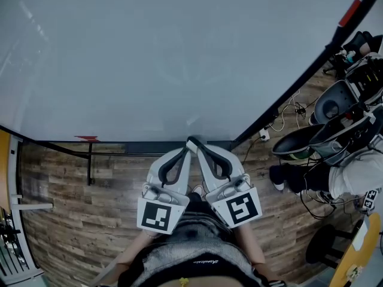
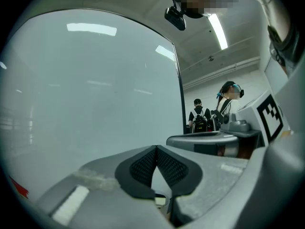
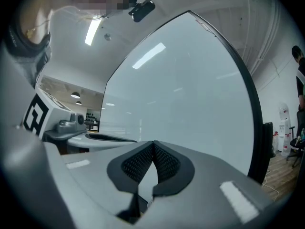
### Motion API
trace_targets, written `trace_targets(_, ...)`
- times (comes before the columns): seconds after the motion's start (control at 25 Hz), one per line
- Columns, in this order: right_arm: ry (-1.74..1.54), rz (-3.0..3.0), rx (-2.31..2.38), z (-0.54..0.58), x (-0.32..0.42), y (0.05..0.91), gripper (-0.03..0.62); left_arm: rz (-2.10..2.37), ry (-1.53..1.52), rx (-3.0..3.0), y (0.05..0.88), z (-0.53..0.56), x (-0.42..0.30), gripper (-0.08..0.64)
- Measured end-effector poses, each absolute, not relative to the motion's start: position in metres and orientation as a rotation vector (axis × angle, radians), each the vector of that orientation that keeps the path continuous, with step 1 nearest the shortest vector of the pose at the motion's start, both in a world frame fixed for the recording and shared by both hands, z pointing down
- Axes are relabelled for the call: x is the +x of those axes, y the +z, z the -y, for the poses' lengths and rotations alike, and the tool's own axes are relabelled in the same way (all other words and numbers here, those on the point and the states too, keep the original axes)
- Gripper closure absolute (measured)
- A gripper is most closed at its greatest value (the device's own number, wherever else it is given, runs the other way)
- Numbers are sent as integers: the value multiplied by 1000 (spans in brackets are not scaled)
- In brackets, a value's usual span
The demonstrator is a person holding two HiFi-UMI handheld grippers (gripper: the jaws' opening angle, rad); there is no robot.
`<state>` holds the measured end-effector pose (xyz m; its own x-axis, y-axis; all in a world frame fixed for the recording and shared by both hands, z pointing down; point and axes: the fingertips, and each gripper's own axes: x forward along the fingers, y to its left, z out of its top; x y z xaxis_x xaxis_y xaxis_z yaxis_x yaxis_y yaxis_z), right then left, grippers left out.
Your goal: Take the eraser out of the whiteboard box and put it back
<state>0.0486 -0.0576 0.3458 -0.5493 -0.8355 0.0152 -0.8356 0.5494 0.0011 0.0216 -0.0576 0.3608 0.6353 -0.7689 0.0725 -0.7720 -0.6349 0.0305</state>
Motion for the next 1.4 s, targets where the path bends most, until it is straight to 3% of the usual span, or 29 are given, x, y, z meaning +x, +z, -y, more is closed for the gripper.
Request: trace_targets(1.4, 15, 2688, 1492, 47, 51, 358, 594, 1276, 96, 2779, 374, 51, 23, 560)
